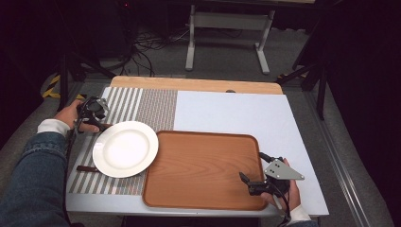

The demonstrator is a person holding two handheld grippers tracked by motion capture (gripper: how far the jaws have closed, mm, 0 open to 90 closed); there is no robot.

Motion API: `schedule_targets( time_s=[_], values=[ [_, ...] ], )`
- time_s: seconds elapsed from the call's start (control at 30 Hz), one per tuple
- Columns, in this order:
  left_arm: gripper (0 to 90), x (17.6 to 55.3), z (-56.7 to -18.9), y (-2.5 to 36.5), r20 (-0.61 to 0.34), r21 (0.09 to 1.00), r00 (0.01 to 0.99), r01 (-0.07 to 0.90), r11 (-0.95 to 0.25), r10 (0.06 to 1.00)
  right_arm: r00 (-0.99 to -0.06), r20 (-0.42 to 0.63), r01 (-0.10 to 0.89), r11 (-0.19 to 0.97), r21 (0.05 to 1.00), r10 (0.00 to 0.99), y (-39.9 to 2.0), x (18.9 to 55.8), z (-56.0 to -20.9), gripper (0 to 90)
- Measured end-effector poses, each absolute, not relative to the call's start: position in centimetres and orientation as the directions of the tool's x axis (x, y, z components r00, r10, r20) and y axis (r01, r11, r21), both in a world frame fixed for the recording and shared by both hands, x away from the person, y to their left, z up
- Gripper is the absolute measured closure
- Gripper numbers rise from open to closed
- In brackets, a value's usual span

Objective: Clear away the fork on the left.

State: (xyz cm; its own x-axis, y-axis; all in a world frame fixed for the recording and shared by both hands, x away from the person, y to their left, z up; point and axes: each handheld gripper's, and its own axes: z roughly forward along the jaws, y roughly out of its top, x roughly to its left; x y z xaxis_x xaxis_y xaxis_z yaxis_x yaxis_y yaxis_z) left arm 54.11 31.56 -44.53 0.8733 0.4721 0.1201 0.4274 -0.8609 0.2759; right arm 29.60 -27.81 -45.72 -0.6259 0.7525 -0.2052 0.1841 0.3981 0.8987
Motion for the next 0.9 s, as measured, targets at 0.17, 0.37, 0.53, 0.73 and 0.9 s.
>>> schedule_targets(
  time_s=[0.17,0.37,0.53,0.73,0.9],
  values=[
    [51.5,54.1,-44.5,31.6,0.045,0.288,0.89,0.423,-0.859,0.453,-0.628,-0.203,0.192,0.402,0.895,0.751,-27.8,29.7,-45.8,5.4],
    [66.9,53.8,-44.4,31.2,0.045,0.267,0.902,0.403,-0.875,0.429,-0.647,-0.194,0.197,0.408,0.892,0.737,-27.7,29.7,-45.9,5.9],
    [75.2,53.6,-44.3,30.9,0.048,0.253,0.91,0.388,-0.886,0.412,-0.65,-0.196,0.198,0.413,0.889,0.734,-27.7,29.7,-45.9,6.0],
    [75.6,53.1,-44.3,30.9,0.107,0.275,0.898,0.386,-0.88,0.427,-0.655,-0.194,0.2,0.415,0.887,0.731,-27.6,29.7,-45.9,5.9],
    [75.7,52.9,-44.3,30.9,0.183,0.303,0.87,0.392,-0.868,0.457,-0.656,-0.198,0.199,0.42,0.886,0.729,-27.6,29.7,-45.9,5.9]
  ],
)
